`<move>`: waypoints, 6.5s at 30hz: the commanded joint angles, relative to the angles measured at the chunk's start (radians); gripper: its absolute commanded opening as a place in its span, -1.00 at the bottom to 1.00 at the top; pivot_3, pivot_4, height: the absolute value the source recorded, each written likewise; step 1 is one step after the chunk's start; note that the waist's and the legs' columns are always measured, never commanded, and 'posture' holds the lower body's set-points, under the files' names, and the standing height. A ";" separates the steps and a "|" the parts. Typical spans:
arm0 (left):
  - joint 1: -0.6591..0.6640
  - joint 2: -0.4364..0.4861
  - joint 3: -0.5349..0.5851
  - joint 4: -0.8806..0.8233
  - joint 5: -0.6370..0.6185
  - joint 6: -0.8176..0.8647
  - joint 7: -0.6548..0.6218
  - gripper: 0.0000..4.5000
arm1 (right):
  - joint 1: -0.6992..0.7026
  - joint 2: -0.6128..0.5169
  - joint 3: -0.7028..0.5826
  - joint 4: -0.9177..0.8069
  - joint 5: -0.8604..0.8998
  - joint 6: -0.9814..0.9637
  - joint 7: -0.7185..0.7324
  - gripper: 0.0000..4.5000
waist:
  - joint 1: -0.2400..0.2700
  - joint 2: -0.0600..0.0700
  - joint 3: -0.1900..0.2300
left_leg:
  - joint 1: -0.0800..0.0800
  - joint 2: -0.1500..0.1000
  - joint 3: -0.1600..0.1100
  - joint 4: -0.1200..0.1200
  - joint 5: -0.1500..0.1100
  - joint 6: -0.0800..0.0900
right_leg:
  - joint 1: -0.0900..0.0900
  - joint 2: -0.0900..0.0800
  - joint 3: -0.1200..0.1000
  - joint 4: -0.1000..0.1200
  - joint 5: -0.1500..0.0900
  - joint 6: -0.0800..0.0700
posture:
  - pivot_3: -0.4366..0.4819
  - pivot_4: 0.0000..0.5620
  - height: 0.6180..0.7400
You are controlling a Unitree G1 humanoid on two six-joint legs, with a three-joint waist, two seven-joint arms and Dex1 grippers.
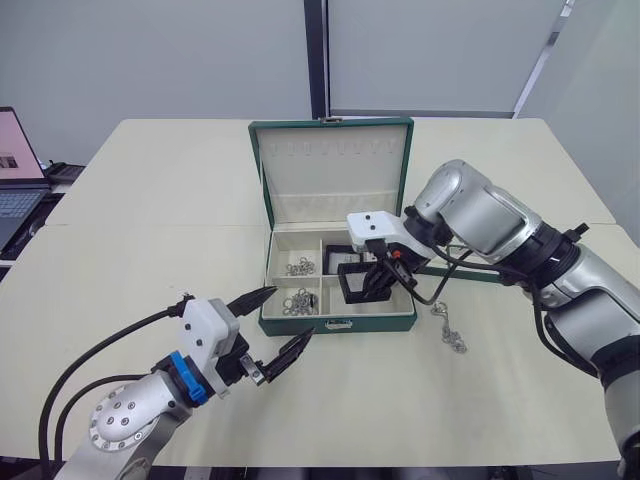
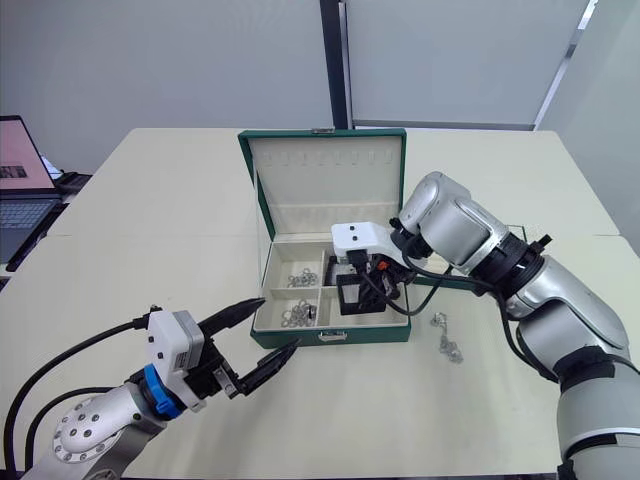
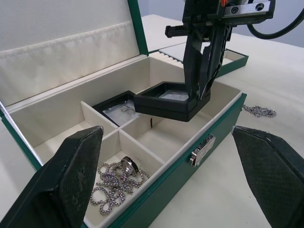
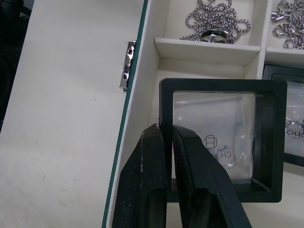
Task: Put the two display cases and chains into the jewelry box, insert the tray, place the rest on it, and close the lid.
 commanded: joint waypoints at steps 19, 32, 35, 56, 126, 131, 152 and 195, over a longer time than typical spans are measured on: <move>-0.017 -0.003 -0.024 -0.030 0.003 -0.018 0.006 1.00 | 0.010 -0.008 -0.044 -0.152 0.052 0.175 -0.013 -1.00 | 0.000 0.000 0.000 | 0.000 -0.001 -0.004 0.000 0.000 0.000 | 0.000 0.000 0.000 0.000 0.000 0.000 | -0.05 -0.47 1.00; -0.030 -0.003 -0.032 -0.028 0.006 -0.017 0.006 1.00 | -0.001 0.049 -0.043 -0.029 0.037 0.214 -0.081 -1.00 | 0.000 0.000 0.000 | 0.000 -0.001 -0.004 -0.001 0.000 0.000 | -0.001 0.000 -0.001 0.000 0.000 0.000 | -0.05 -0.47 1.00; -0.032 -0.002 -0.032 -0.025 0.006 -0.018 0.004 1.00 | 0.003 0.054 -0.045 -0.019 0.034 0.206 -0.088 -1.00 | 0.000 0.000 0.000 | 0.000 -0.001 -0.004 -0.001 0.000 0.000 | -0.001 0.000 -0.001 0.000 0.000 0.000 | -0.05 -0.47 1.00; -0.055 0.003 -0.037 -0.022 0.001 -0.006 0.004 1.00 | 0.034 0.052 -0.043 -0.017 0.027 0.170 -0.115 -1.00 | 0.000 0.000 0.000 | 0.000 -0.001 -0.005 -0.001 0.000 0.000 | -0.001 0.000 -0.001 0.000 0.000 0.000 | -0.05 -0.47 1.00; -0.083 -0.059 0.560 0.568 0.028 -0.164 0.170 1.00 | 1.050 0.064 -1.290 0.055 0.290 -0.627 -0.998 0.98 | 0.001 -0.001 0.001 | 0.001 0.000 0.007 -0.001 0.000 0.000 | 0.003 0.001 0.002 -0.001 0.000 0.000 | -0.05 -0.47 1.00; -0.093 -0.060 0.557 0.565 0.026 -0.158 0.177 1.00 | 1.053 0.057 -1.294 0.053 0.302 -0.628 -0.996 0.98 | 0.001 -0.001 0.001 | 0.001 0.000 0.007 -0.001 0.000 0.000 | 0.003 0.001 0.002 -0.001 0.000 0.000 | -0.05 -0.47 1.00; -0.435 0.190 0.229 0.293 -0.229 0.143 -0.059 1.00 | 0.815 -0.425 -0.944 -0.002 0.351 -0.380 -0.328 0.98 | 0.001 -0.001 0.001 | 0.001 0.001 0.007 0.000 0.000 0.001 | 0.005 0.001 0.000 -0.002 0.000 0.000 | -0.05 -0.47 1.00; -0.694 -0.058 -0.348 0.383 0.051 -0.031 -0.365 1.00 | 0.294 -0.261 -0.533 0.765 -0.228 -0.957 -0.099 -0.06 | 0.000 -0.001 0.002 | 0.001 0.001 0.011 0.003 0.000 0.000 | 0.005 0.001 0.001 -0.001 0.000 0.000 | -0.05 -0.47 1.00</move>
